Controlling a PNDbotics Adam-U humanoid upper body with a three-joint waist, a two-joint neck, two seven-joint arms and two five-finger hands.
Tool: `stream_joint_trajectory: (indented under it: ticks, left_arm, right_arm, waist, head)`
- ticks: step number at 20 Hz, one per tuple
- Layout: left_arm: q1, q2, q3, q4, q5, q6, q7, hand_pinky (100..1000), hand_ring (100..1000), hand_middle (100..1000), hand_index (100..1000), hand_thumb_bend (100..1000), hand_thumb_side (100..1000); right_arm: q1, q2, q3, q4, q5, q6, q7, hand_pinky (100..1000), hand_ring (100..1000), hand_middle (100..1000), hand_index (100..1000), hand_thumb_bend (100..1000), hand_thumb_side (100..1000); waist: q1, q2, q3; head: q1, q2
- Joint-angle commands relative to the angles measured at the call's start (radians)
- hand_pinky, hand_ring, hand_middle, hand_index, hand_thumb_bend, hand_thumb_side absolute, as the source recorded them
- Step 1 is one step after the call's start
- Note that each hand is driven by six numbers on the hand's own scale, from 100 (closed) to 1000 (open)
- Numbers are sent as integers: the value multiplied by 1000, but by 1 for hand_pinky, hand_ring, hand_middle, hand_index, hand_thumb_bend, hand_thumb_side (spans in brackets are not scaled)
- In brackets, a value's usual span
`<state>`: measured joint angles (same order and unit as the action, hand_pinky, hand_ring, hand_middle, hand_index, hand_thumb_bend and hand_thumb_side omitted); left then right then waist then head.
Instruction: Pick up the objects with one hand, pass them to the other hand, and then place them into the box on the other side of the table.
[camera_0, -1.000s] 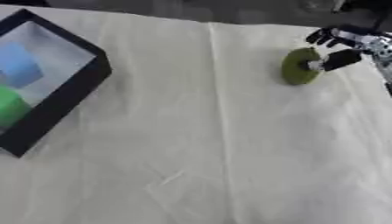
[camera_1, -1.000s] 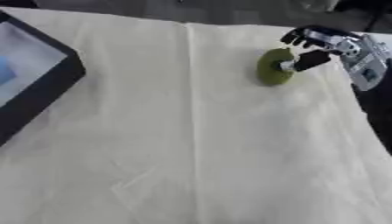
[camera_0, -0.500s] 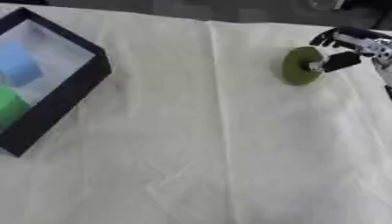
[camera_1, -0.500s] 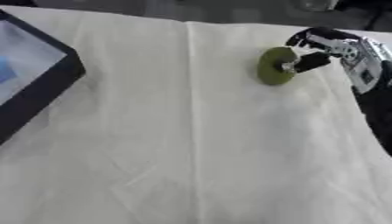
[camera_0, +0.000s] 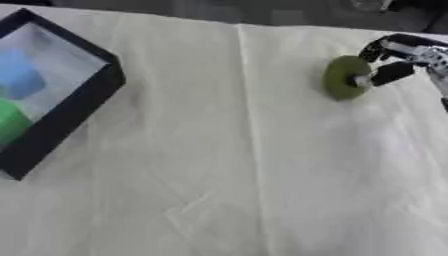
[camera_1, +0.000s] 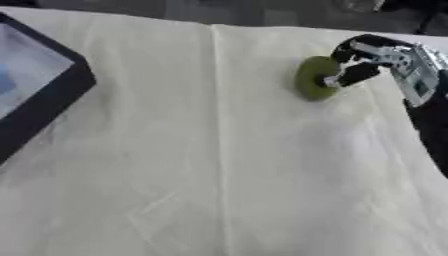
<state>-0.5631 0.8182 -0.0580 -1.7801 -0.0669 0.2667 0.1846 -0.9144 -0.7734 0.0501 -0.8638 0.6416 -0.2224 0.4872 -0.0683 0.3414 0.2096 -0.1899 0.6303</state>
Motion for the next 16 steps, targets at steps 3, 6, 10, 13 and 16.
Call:
stream_joint_trajectory:
  ticks: [3, 6, 10, 13, 16]
  left_arm:
    - [-5, 37, 20, -13, -2, 0, 4, 763, 661, 629, 686, 438, 419]
    - [-2, 38, 18, -12, -2, -1, 2, 763, 662, 629, 684, 435, 420]
    - [3, 39, 20, -9, -1, 0, 3, 762, 659, 626, 680, 429, 422]
    - [2, 39, 17, -9, 3, -1, 1, 763, 659, 626, 680, 424, 423]
    - [1, 42, 18, -11, 4, -3, 0, 762, 658, 624, 678, 423, 422]
  right_arm:
    - [2, -45, 5, -26, -59, -29, 18, 813, 728, 502, 594, 419, 186]
    - [13, -47, 8, -41, -95, -45, 0, 802, 700, 482, 580, 400, 100]
    - [28, -49, 8, -53, -188, -36, -13, 774, 656, 455, 560, 405, 100]
    - [38, -60, 14, -74, -233, -11, -47, 758, 604, 408, 527, 417, 166]
    - [54, -76, 26, -116, -217, -16, -74, 752, 590, 398, 526, 406, 118]
  waist:
    - [5, -22, 0]
    - [5, -25, 1]
    - [3, -32, -3]
    - [2, -38, -5]
    - [2, -43, -9]
  head:
    - [4, -2]
    - [7, -3]
    - [10, 0]
    - [12, 4]
    - [13, 9]
